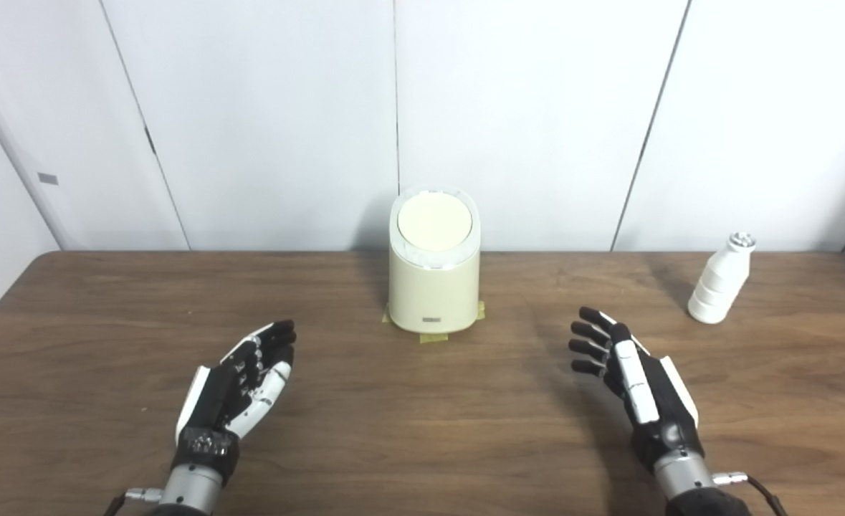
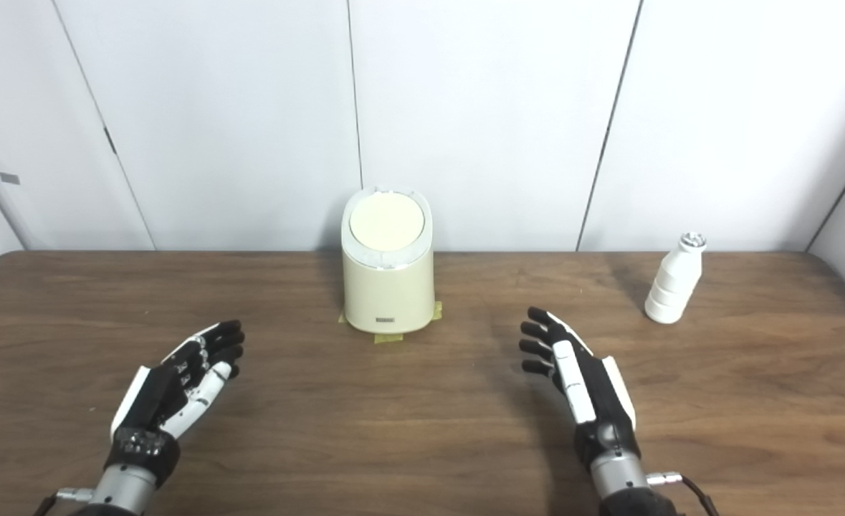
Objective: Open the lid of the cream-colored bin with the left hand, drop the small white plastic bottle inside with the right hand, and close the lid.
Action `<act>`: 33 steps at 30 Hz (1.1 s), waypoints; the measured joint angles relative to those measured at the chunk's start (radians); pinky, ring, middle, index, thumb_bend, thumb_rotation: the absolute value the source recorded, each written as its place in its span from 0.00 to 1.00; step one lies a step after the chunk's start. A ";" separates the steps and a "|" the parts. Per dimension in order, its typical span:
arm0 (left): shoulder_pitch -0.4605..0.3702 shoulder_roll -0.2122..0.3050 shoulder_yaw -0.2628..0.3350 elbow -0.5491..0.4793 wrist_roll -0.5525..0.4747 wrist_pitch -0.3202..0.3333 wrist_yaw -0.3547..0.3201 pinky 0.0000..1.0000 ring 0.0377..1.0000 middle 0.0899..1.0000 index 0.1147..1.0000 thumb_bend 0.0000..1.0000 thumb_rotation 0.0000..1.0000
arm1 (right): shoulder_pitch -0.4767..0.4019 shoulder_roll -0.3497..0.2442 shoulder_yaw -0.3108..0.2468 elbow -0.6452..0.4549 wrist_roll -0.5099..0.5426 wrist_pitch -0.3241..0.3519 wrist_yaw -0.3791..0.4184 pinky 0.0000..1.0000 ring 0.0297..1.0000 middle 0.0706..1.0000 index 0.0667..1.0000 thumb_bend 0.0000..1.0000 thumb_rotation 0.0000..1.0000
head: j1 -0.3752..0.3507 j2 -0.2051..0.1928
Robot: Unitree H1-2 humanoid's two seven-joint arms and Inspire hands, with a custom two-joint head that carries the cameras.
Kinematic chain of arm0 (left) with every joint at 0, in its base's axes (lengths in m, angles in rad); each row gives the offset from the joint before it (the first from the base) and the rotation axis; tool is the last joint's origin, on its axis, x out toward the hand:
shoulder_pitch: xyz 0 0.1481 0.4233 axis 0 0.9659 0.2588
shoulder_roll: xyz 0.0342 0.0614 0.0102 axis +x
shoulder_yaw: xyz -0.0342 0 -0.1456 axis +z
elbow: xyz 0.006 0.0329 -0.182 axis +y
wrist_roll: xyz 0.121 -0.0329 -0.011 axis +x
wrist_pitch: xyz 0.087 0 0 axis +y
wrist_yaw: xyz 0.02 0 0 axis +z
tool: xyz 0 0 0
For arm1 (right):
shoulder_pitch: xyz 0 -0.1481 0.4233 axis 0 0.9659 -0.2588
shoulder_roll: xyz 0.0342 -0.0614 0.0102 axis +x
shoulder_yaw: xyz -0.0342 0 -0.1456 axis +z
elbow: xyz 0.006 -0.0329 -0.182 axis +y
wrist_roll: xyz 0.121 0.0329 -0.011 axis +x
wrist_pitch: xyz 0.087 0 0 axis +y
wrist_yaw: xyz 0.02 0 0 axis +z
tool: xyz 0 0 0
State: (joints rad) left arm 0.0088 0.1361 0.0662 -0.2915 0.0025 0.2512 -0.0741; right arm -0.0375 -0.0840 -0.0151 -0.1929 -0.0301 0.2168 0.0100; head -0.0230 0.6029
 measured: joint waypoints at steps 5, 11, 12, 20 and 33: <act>0.000 -0.030 -0.005 0.000 0.052 0.000 0.042 0.71 0.78 0.80 0.91 0.56 0.36 | 0.010 -0.001 -0.003 0.000 0.000 0.000 0.000 0.71 0.79 0.81 0.82 0.48 1.00 | 0.012 -0.026; -0.051 -0.020 -0.036 -0.002 0.165 0.012 0.066 0.79 0.77 0.81 0.95 0.71 0.36 | 0.030 -0.005 -0.007 0.000 0.007 -0.001 0.001 0.71 0.78 0.81 0.82 0.48 0.99 | 0.023 -0.055; -0.078 -0.014 -0.039 -0.006 0.179 0.025 0.066 0.82 0.78 0.81 0.95 0.74 0.35 | 0.031 -0.005 -0.007 0.000 0.010 -0.001 0.002 0.72 0.78 0.81 0.82 0.48 0.99 | 0.023 -0.055; -0.336 0.056 -0.094 -0.026 0.261 0.183 0.002 0.72 0.83 0.88 0.99 0.76 0.35 | 0.032 -0.005 -0.007 0.034 0.020 -0.042 0.005 0.72 0.79 0.81 0.82 0.47 0.97 | 0.023 -0.069; -0.594 0.081 -0.188 0.225 0.431 0.212 -0.118 0.64 0.80 0.90 0.95 0.83 0.33 | 0.031 -0.003 -0.004 0.053 -0.002 -0.077 0.000 0.70 0.78 0.81 0.82 0.47 0.96 | 0.018 -0.066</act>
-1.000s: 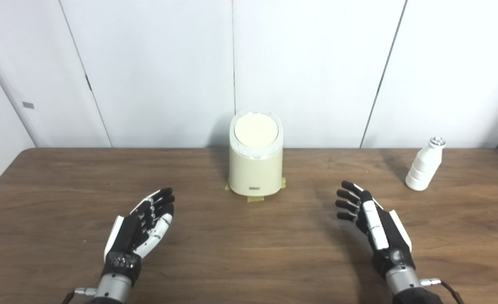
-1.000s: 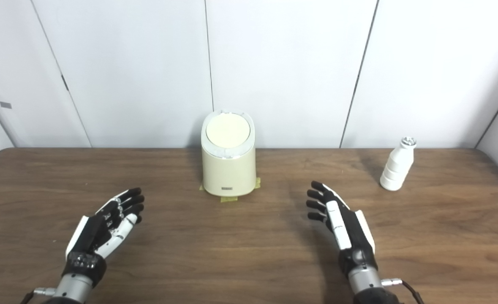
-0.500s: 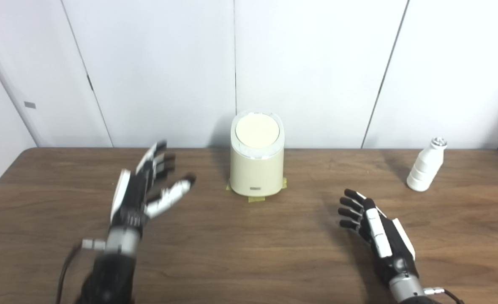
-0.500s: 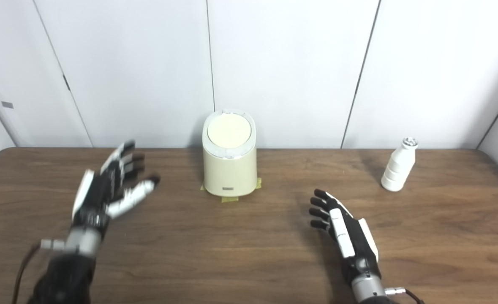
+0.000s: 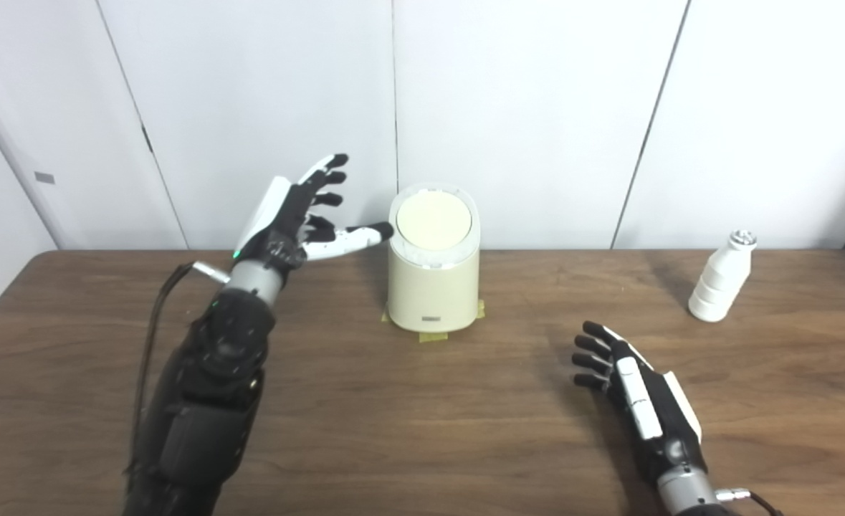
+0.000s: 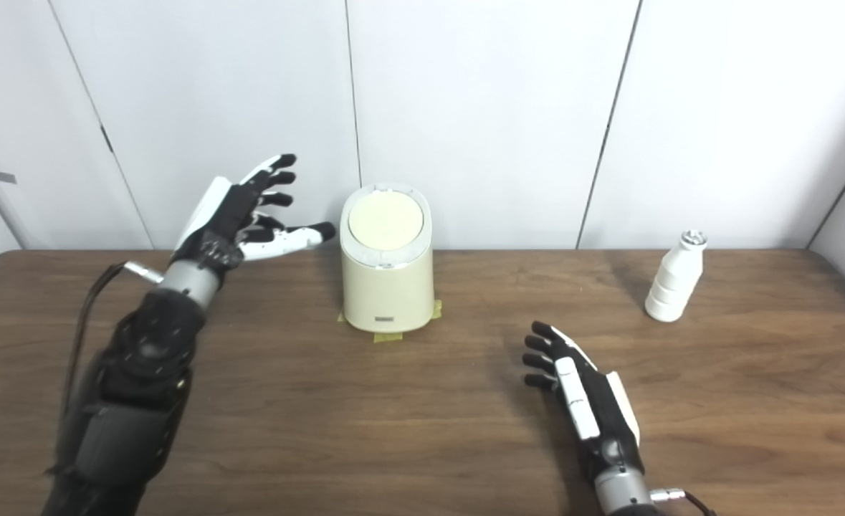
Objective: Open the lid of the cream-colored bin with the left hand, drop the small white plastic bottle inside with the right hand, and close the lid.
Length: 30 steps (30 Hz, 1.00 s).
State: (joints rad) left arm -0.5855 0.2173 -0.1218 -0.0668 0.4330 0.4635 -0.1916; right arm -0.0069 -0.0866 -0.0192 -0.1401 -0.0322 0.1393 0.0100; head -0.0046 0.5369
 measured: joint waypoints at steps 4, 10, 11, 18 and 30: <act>-0.054 0.000 -0.020 0.103 0.001 -0.017 0.006 0.65 0.81 0.89 0.94 0.83 0.26 | 0.001 0.005 0.000 0.000 -0.002 0.000 -0.004 0.70 0.78 0.80 0.82 0.47 0.95 | -0.009 -0.002; -0.176 -0.001 -0.083 0.231 0.041 -0.020 0.023 0.61 0.78 0.88 0.94 0.84 0.17 | 0.001 0.009 0.002 0.000 -0.012 0.000 -0.010 0.70 0.78 0.80 0.82 0.46 0.95 | -0.018 -0.003; -0.190 -0.002 -0.092 0.247 0.045 -0.020 0.025 0.61 0.78 0.88 0.94 0.84 0.18 | 0.001 0.010 0.003 0.000 -0.013 0.000 -0.011 0.70 0.78 0.80 0.82 0.46 0.96 | -0.021 -0.003; -0.247 -0.044 -0.118 0.359 0.057 -0.021 0.052 0.61 0.79 0.88 0.94 0.83 0.17 | 0.001 0.029 0.003 -0.002 -0.023 0.000 -0.019 0.70 0.77 0.79 0.81 0.45 0.97 | -0.026 -0.002; -0.320 -0.052 -0.187 0.533 0.098 -0.099 0.105 0.67 0.82 0.87 0.93 0.85 0.16 | 0.000 0.039 0.011 -0.004 -0.048 0.000 -0.039 0.69 0.76 0.79 0.80 0.45 0.97 | -0.045 -0.005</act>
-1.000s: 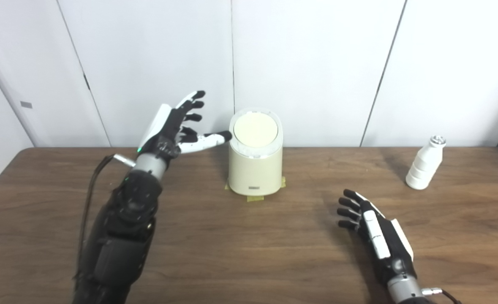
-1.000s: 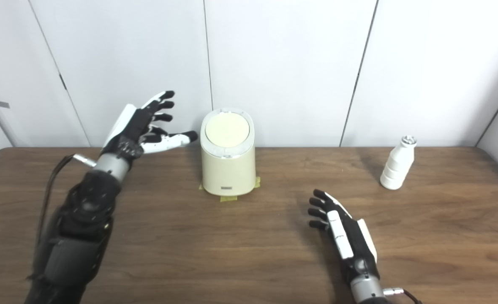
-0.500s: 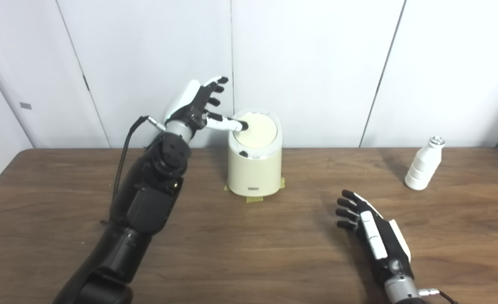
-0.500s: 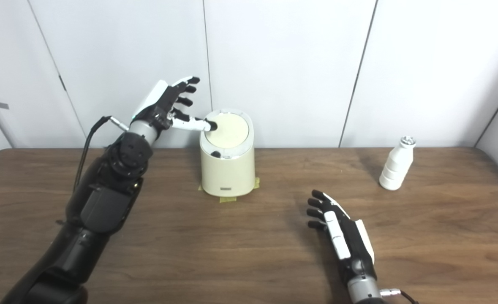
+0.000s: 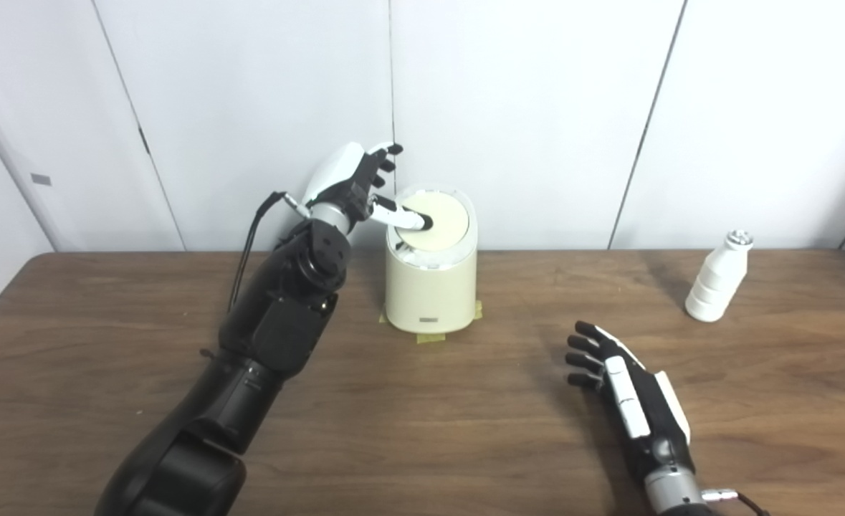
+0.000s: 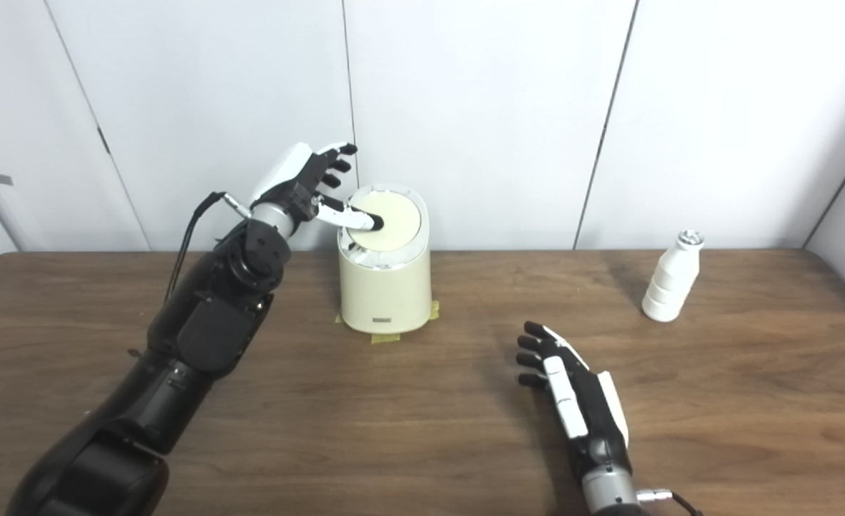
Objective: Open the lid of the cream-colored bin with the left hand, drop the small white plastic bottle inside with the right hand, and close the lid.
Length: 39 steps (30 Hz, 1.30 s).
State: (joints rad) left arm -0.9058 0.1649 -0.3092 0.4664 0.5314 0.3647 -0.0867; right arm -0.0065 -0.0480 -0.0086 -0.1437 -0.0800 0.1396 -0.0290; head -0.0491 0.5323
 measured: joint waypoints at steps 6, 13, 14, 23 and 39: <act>-0.007 0.021 -0.072 0.019 0.074 -0.073 0.034 0.68 0.83 0.88 0.91 0.87 0.14 | 0.000 0.010 0.006 -0.013 -0.009 0.001 -0.004 0.68 0.76 0.78 0.80 0.43 0.98 | -0.011 0.002; -0.013 0.049 -0.139 0.029 0.175 -0.115 0.050 0.70 0.85 0.92 0.93 0.91 0.10 | 0.000 0.017 0.009 -0.019 -0.020 0.005 -0.004 0.68 0.76 0.78 0.80 0.42 0.99 | -0.015 0.005; -0.017 0.052 -0.152 0.029 0.192 -0.119 0.054 0.71 0.84 0.92 0.93 0.93 0.09 | 0.000 0.017 0.009 -0.019 -0.021 0.005 -0.004 0.68 0.76 0.78 0.80 0.42 0.98 | -0.015 0.005; -0.030 0.065 -0.213 0.029 0.298 -0.152 0.076 0.74 0.85 0.89 0.94 0.99 0.03 | 0.000 0.019 0.008 -0.026 -0.018 0.006 -0.003 0.69 0.76 0.78 0.81 0.44 0.98 | -0.017 0.011; -0.017 0.085 -0.195 -0.007 0.302 -0.191 0.013 0.67 0.80 0.84 0.90 0.90 0.11 | -0.002 0.022 0.007 -0.032 -0.012 0.010 -0.003 0.67 0.75 0.77 0.81 0.45 0.97 | -0.026 0.018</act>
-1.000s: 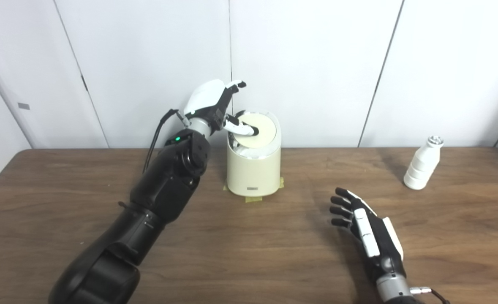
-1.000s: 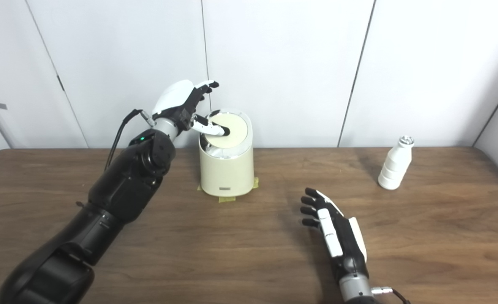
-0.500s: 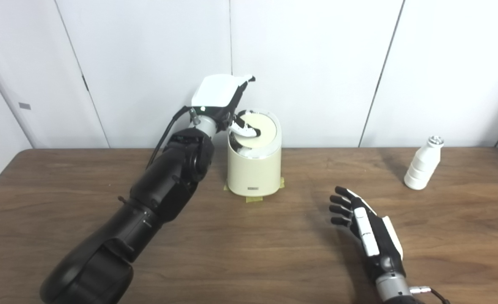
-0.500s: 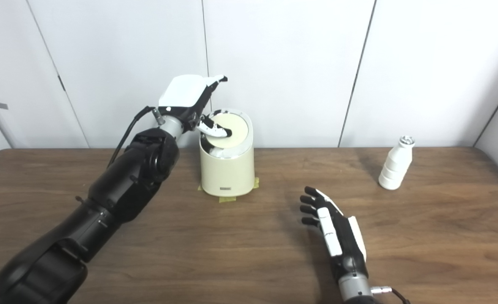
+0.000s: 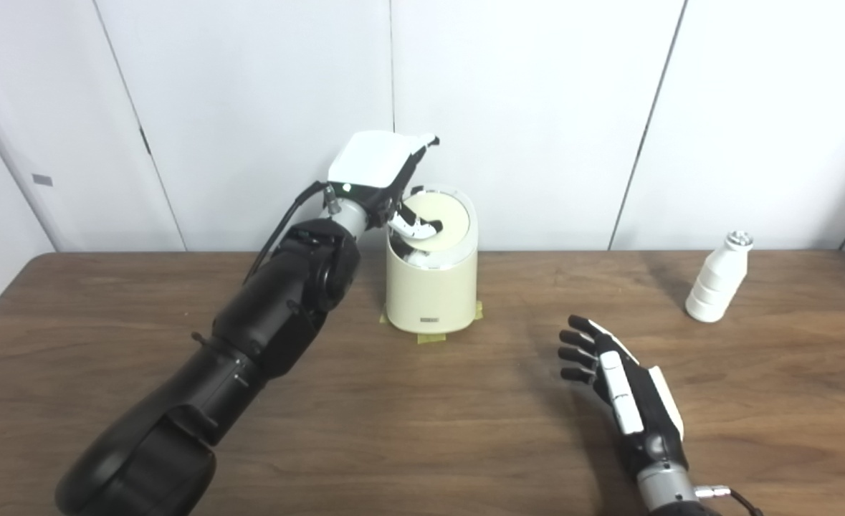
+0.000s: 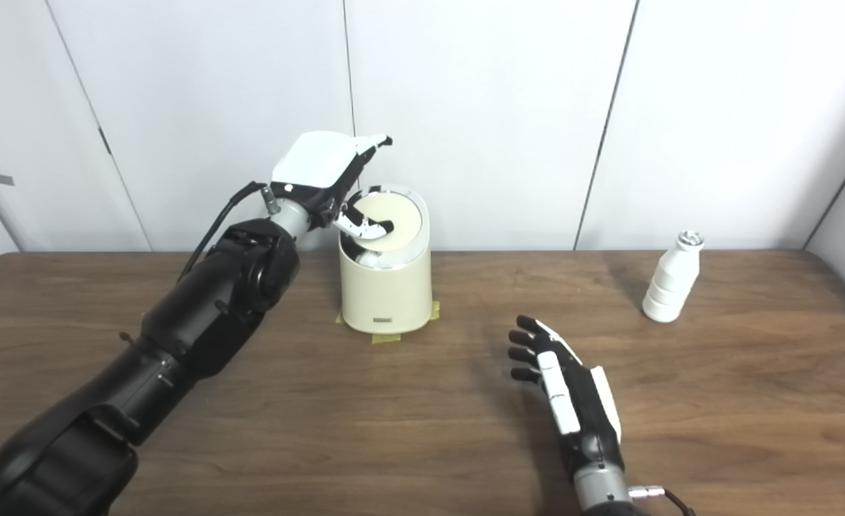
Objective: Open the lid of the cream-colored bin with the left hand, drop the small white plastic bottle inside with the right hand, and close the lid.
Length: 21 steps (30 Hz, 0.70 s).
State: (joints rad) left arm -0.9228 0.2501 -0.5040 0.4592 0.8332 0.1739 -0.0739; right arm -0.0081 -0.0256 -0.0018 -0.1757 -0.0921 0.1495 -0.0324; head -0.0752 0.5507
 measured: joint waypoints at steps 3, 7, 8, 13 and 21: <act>0.054 -0.020 0.108 -0.044 -0.105 -0.026 0.018 0.60 0.70 0.74 0.80 0.66 0.34 | -0.002 0.002 -0.004 0.000 0.003 0.000 0.000 0.68 0.75 0.77 0.81 0.45 0.95 | -0.006 0.003; 0.169 -0.063 0.224 -0.140 -0.208 -0.041 0.076 0.56 0.65 0.69 0.75 0.53 0.50 | -0.002 0.003 -0.012 -0.001 0.005 0.000 -0.002 0.69 0.76 0.78 0.81 0.46 0.95 | -0.008 0.009; 0.200 -0.074 0.248 -0.174 -0.230 -0.043 0.080 0.56 0.65 0.68 0.75 0.51 0.50 | -0.002 0.003 -0.013 -0.005 0.006 0.000 -0.001 0.69 0.76 0.78 0.81 0.46 0.95 | -0.008 0.009; 0.322 -0.103 0.328 -0.350 -0.324 -0.067 0.106 0.57 0.66 0.71 0.77 0.40 0.57 | -0.006 0.004 -0.019 -0.021 0.029 0.007 0.001 0.71 0.78 0.80 0.83 0.47 0.92 | -0.002 0.009; 0.521 -0.093 0.426 -0.520 -0.452 -0.116 0.097 0.60 0.68 0.73 0.80 0.37 0.64 | -0.012 -0.007 -0.033 -0.021 0.049 0.021 0.000 0.66 0.74 0.78 0.82 0.58 0.61 | -0.002 0.015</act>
State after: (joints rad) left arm -0.4019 0.1568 -0.0781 -0.0607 0.3813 0.0584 0.0233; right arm -0.0205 -0.0324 -0.0349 -0.1970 -0.0433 0.1710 -0.0323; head -0.0767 0.5660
